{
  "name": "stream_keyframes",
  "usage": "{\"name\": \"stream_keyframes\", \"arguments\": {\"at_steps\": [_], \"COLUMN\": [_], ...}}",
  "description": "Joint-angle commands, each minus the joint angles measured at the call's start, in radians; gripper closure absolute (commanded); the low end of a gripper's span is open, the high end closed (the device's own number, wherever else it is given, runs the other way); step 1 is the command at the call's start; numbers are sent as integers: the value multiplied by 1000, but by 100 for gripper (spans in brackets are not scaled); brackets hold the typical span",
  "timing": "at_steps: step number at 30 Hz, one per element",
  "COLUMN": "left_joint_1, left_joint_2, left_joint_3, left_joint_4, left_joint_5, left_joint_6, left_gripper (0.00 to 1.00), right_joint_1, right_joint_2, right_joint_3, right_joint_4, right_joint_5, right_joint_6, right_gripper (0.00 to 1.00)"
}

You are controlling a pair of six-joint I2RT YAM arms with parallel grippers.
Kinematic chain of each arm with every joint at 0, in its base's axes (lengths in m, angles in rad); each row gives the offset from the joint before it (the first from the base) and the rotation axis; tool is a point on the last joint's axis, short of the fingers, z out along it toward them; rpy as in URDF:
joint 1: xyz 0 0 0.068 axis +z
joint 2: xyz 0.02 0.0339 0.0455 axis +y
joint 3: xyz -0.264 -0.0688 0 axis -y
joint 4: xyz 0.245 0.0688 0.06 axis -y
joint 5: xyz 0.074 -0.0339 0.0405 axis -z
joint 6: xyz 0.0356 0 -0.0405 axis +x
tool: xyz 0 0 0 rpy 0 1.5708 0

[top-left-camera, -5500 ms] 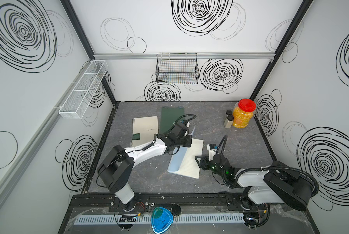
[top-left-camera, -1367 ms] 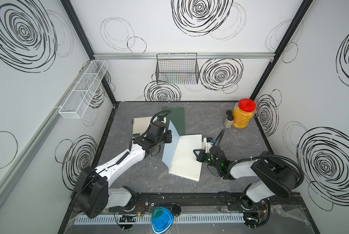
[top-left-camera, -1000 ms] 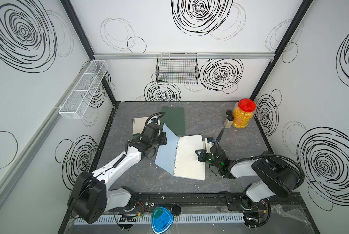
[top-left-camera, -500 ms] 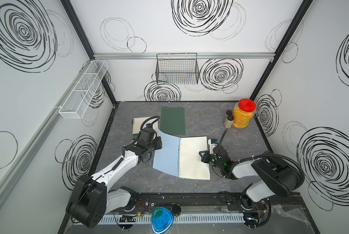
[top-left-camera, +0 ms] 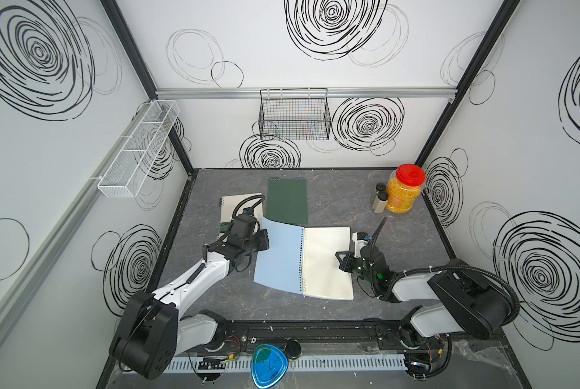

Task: Tear off pages from different notebooks
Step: Tear off the paper from the notebook.

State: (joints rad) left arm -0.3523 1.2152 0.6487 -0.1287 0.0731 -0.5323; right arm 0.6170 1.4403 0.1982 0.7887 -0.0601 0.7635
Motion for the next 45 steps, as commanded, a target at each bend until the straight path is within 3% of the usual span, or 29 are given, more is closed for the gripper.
{"name": "stream_keyframes", "arguments": {"at_steps": [1,18,27,40,45], "left_joint_1": [29,67,71,60,-14], "left_joint_2": [-13,7,6,-32,-44], "left_joint_3": [-15,-41,-30,-17,85], "left_joint_4": [24,88,86,52,-44], "left_joint_5": [-60,38,53,69,-28], "left_joint_6": [17,25,34,18,-16], "left_gripper": [100,100,100,100,100], "right_joint_1": [-41,-85,-120,-231,-240], "right_joint_2": [-3,-85,-261,-406,-589], "right_joint_3": [-27,-84,-107,-77,-20], "right_joint_4": [-64,-138,-265,-412,-592], "right_joint_5": [92,206,268,197,260], "right_joint_6": [24,103,74,2,-14], "right_gripper": [100,100,100,100,100]}}
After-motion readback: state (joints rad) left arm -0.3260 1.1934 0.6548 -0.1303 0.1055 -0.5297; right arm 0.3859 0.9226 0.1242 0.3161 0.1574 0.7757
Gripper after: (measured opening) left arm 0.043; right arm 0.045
